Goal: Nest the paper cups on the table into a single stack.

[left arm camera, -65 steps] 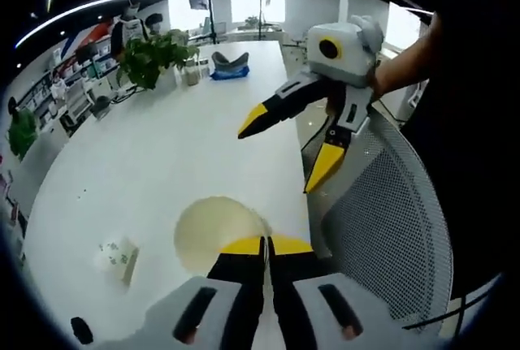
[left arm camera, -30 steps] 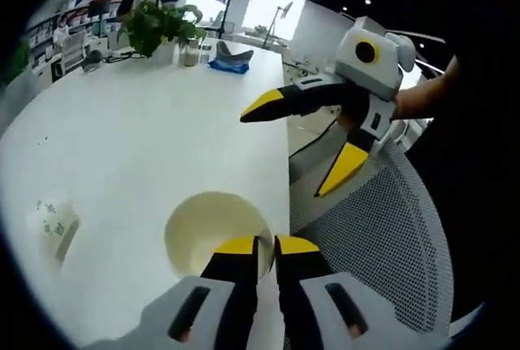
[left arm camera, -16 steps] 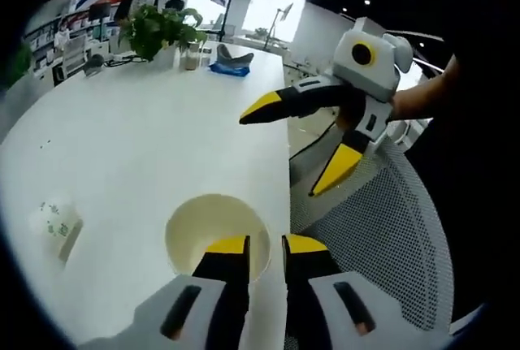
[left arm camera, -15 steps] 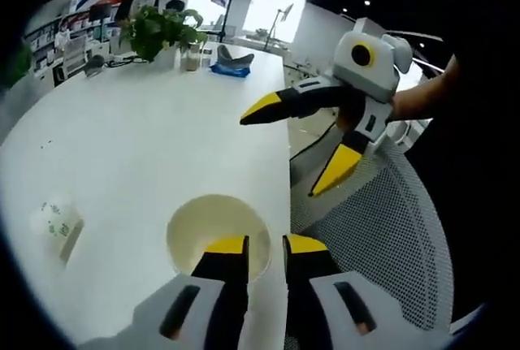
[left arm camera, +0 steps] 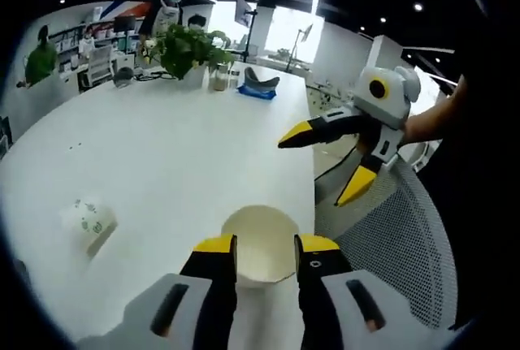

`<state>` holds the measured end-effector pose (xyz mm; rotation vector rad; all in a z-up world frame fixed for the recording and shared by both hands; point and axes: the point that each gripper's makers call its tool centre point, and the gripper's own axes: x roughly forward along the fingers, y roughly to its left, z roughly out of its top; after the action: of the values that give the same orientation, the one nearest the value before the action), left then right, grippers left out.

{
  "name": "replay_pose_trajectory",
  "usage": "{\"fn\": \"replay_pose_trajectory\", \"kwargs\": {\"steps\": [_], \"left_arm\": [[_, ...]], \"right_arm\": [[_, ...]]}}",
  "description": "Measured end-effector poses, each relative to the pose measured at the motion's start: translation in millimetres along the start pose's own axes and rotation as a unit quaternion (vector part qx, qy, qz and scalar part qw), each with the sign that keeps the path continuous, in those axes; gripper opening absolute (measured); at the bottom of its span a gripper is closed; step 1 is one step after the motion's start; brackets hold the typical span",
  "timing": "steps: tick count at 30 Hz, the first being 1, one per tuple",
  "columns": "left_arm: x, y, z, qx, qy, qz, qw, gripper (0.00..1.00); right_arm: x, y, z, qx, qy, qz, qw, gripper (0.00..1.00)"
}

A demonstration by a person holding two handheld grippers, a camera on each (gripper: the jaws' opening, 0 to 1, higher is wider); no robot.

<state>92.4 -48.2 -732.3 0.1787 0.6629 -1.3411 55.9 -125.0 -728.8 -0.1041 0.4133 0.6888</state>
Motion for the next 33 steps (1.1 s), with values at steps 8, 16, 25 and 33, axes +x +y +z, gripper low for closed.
{"fn": "replay_pose_trajectory", "kwargs": {"steps": [8,16,25,33], "left_arm": [[-7,13.6,2.9,-0.016,-0.013,0.013,0.9997,0.34],[-16,36.8,3.9,-0.028,-0.03,0.043,0.9982,0.35],[-30,97.7,8.2,-0.043,-0.056,0.124,0.9898,0.41],[-42,155.0,10.9,-0.082,-0.083,0.177,0.9773,0.41]], "right_arm": [[1,0,-1.0,0.002,0.002,0.0,1.0,0.61],[1,0,-1.7,0.003,0.004,0.001,1.0,0.61],[1,-4,-2.6,0.012,0.004,-0.004,0.9999,0.61],[1,-6,-2.8,0.016,0.004,-0.009,0.9998,0.61]]}}
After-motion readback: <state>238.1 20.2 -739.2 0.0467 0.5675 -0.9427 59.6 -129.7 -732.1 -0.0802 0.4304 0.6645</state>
